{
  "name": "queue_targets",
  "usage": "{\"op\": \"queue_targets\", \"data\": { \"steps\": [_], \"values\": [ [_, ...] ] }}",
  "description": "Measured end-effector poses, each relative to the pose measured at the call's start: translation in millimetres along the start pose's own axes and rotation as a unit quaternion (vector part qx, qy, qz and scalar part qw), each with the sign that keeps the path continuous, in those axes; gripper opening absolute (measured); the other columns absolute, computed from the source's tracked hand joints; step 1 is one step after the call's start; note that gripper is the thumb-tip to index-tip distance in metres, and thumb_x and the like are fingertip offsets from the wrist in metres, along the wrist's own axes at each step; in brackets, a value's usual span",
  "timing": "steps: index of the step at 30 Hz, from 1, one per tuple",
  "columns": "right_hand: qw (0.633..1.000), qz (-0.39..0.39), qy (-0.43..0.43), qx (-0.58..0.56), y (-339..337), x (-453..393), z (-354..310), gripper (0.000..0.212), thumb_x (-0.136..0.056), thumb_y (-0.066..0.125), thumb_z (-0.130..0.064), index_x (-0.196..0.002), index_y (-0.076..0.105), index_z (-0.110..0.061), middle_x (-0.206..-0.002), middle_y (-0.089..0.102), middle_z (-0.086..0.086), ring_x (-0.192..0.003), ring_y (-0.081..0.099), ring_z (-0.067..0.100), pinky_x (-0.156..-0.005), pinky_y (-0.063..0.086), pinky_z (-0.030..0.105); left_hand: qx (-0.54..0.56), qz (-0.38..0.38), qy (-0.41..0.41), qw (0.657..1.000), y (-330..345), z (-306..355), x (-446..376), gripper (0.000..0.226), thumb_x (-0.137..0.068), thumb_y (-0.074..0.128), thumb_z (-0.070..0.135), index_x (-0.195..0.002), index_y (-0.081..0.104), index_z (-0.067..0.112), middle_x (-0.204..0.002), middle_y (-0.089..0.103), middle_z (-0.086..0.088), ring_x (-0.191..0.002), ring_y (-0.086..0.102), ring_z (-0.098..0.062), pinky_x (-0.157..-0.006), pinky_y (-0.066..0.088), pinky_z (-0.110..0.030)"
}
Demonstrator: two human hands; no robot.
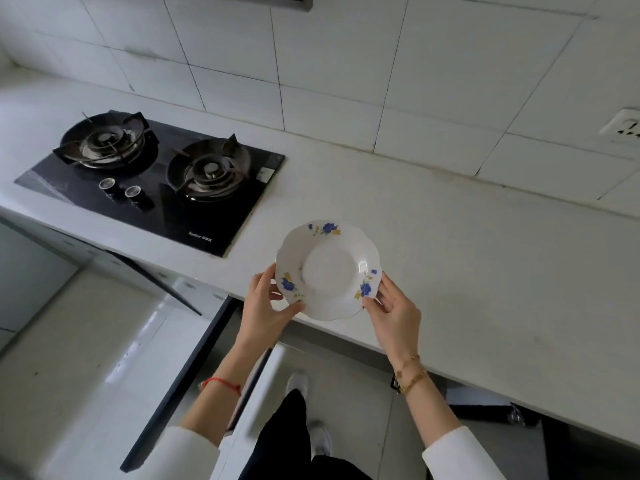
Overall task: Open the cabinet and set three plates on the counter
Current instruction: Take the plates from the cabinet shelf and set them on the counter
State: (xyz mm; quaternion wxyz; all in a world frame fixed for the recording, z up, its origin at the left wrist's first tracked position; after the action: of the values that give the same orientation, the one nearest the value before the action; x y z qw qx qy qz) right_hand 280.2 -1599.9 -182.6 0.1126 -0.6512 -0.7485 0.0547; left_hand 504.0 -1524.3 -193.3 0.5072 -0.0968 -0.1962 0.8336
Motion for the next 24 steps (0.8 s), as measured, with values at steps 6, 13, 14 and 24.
{"op": "queue_targets", "data": {
  "steps": [6, 13, 14, 24],
  "values": [
    [0.999, 0.033, -0.003, 0.029, 29, -56, 16, 0.056, -0.084, 0.069, -0.002, -0.136, 0.055, -0.016, -0.121, 0.064, -0.009, -0.105, 0.063, -0.003, -0.088, 0.049, 0.007, -0.05, -0.032, 0.002, 0.998, 9, -17, -69, 0.084, -0.072, 0.084, 0.016, -0.144, 0.041, 0.016, -0.122, 0.046, -0.002, -0.095, 0.053, -0.012, -0.078, 0.043, -0.007],
    [0.997, 0.06, 0.015, 0.055, 75, -102, 34, 0.053, -0.085, 0.066, -0.003, -0.135, 0.055, -0.016, -0.121, 0.069, -0.005, -0.108, 0.064, -0.001, -0.089, 0.047, 0.004, -0.079, -0.077, 0.004, 0.994, 5, -43, -141, 0.081, -0.072, 0.083, 0.013, -0.142, 0.043, 0.013, -0.12, 0.048, -0.007, -0.101, 0.05, -0.016, -0.091, 0.044, -0.026],
    [0.996, 0.064, 0.019, 0.06, 82, -108, 36, 0.052, -0.085, 0.066, -0.003, -0.134, 0.056, -0.017, -0.12, 0.07, -0.005, -0.107, 0.064, -0.002, -0.089, 0.047, 0.005, -0.084, -0.082, 0.001, 0.993, 5, -47, -150, 0.081, -0.072, 0.083, 0.013, -0.142, 0.043, 0.013, -0.121, 0.049, -0.008, -0.102, 0.05, -0.017, -0.09, 0.043, -0.025],
    [0.985, 0.097, 0.08, 0.115, 123, -134, 58, 0.058, -0.084, 0.067, -0.009, -0.138, 0.052, -0.023, -0.113, 0.072, -0.009, -0.101, 0.067, 0.001, -0.089, 0.056, 0.022, -0.111, -0.137, -0.036, 0.984, 5, -88, -204, 0.084, -0.072, 0.083, 0.019, -0.144, 0.041, 0.018, -0.122, 0.047, -0.003, -0.116, 0.048, -0.026, -0.101, 0.044, -0.038]
  ]
}}
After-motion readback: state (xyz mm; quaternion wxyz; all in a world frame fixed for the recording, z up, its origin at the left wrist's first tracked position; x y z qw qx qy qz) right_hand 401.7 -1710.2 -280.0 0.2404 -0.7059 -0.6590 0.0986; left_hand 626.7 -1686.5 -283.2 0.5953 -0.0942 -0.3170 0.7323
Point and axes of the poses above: each hand's wrist, its own x-axis away from the middle knuckle, its own y-axis out of the palm, z = x × y, the point moved 4 cm from there along -x, towards the middle knuckle
